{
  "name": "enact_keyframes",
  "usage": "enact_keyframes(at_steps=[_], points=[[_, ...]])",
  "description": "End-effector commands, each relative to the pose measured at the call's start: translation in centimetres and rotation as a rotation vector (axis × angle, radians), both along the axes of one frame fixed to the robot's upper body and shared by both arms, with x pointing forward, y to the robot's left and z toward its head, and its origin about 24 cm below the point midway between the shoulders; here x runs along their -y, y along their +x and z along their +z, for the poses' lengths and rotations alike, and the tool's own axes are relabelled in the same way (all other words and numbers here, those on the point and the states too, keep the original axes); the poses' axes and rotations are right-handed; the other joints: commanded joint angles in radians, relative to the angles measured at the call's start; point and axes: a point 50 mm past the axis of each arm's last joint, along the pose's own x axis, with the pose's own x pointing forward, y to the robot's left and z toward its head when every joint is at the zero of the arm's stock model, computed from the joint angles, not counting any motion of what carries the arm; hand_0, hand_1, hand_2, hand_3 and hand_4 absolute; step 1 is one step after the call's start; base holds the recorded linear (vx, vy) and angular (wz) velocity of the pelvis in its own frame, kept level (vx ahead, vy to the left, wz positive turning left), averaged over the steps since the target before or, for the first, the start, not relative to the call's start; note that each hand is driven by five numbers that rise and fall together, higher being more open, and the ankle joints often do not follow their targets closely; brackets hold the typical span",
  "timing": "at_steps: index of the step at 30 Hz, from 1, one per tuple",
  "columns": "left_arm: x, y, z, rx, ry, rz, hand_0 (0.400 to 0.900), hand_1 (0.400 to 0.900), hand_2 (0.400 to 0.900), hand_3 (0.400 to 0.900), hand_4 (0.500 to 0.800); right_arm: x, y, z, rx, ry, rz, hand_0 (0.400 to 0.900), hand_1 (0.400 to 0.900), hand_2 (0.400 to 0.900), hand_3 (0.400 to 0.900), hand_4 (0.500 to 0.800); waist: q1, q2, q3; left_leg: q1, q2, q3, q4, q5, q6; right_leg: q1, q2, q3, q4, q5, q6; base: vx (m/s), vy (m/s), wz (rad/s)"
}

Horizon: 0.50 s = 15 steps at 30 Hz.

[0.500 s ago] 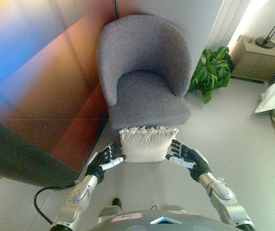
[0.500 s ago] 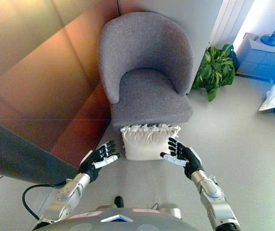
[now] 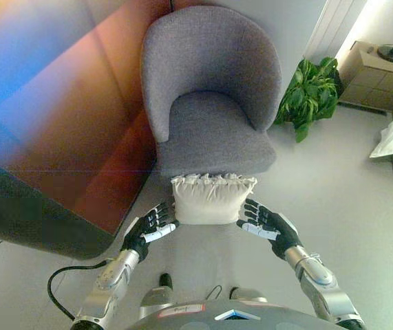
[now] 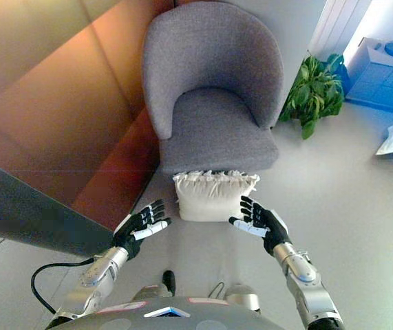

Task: Pick up the pillow and put it on the sofa.

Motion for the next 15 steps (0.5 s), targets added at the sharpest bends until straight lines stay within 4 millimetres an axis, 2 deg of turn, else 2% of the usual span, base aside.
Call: enact_keyframes(at_steps=[1,3,6,7,8,10,12,13,14,15], points=[[0.1,2.8,3.1,0.186,-0.041,0.001,0.9,0.9,0.9,0.9,0.8,1.2,3.1,4.6,0.266,-0.033,-0.006,0.9,0.9,0.9,0.9,0.8,0.015,-0.003,0.013,-0.171,0.068,-0.055,0.527,-0.053,0.002,-0.006,0.094,-0.024,-0.006,-0.002,-0.094,0.07,-0.046,-0.07],[0.3,3.1,3.3,0.199,-0.047,0.011,0.9,0.9,0.9,0.9,0.8,1.3,3.5,4.7,0.277,-0.048,-0.017,0.9,0.9,0.9,0.9,0.8,0.019,0.006,0.025,-0.219,0.042,-0.078,0.509,-0.033,0.003,0.01,0.096,-0.028,-0.014,-0.012,-0.091,0.09,-0.01,0.02],[0.5,3.7,3.4,0.214,-0.048,0.014,0.9,0.9,0.9,0.9,0.8,1.2,4.2,5.3,0.313,-0.051,-0.026,0.9,0.9,0.9,0.9,0.8,0.028,0.007,0.026,-0.289,0.018,-0.051,0.378,-0.045,0.01,0.022,0.089,-0.033,-0.019,-0.024,-0.08,0.16,0.036,-0.03],[0.6,3.9,3.5,0.222,-0.045,0.012,0.9,0.9,0.9,0.9,0.8,1.2,4.4,5.4,0.32,-0.055,-0.027,0.9,0.9,0.9,0.9,0.8,0.033,0.014,0.027,-0.299,0.02,-0.044,0.294,-0.022,0.009,0.021,0.093,-0.032,-0.018,-0.029,-0.074,0.21,0.111,-0.11],[0.9,4.1,3.5,0.226,-0.043,0.006,0.9,0.9,0.9,0.9,0.8,1.1,4.6,5.4,0.323,-0.061,-0.028,0.9,0.9,0.9,0.9,0.8,0.038,0.026,0.028,-0.31,0.025,-0.036,0.201,0.032,0.002,0.028,0.1,-0.032,-0.019,-0.037,-0.068,0.26,0.137,-0.1],[1.3,4.5,3.6,0.236,-0.036,-0.002,0.9,0.9,0.9,0.9,0.8,1.1,5.0,5.6,0.336,-0.087,-0.02,0.9,0.9,0.9,0.9,0.8,0.048,0.043,0.031,-0.322,0.025,0.0,0.064,0.119,-0.015,0.051,0.109,-0.03,-0.026,-0.052,-0.06,0.26,0.119,-0.11],[1.4,4.6,3.6,0.237,-0.029,0.004,0.9,0.9,0.9,0.9,0.8,0.8,5.4,5.8,0.348,-0.099,-0.015,0.9,0.9,0.9,0.9,0.8,0.054,0.053,0.023,-0.34,0.037,0.091,-0.015,0.166,-0.026,0.077,0.115,-0.029,-0.034,-0.077,-0.05,0.28,0.118,-0.29],[1.3,4.6,3.5,0.234,-0.023,0.01,0.9,0.9,0.9,0.9,0.8,0.7,5.6,5.8,0.346,-0.107,-0.01,0.9,0.9,0.9,0.9,0.8,0.064,0.053,0.017,-0.343,0.041,0.104,-0.013,0.184,-0.026,0.09,0.109,-0.019,-0.035,-0.085,-0.044,0.33,0.144,-0.56],[1.1,4.5,3.5,0.232,-0.027,0.023,0.9,0.9,0.9,0.9,0.8,0.5,5.7,5.7,0.343,-0.101,-0.005,0.9,0.9,0.9,0.9,0.8,0.073,0.047,0.003,-0.327,0.035,0.11,-0.009,0.154,-0.007,0.104,0.095,-0.011,-0.032,-0.1,-0.031,0.37,0.157,-0.56],[1.1,4.5,3.5,0.233,-0.022,0.024,0.9,0.9,0.9,0.9,0.8,0.2,5.7,5.7,0.346,-0.099,0.006,0.9,0.9,0.9,0.9,0.8,0.083,0.044,-0.012,-0.344,0.033,0.099,0.019,0.167,0.003,0.129,0.082,-0.017,-0.034,-0.115,-0.026,0.43,0.174,-0.34]])
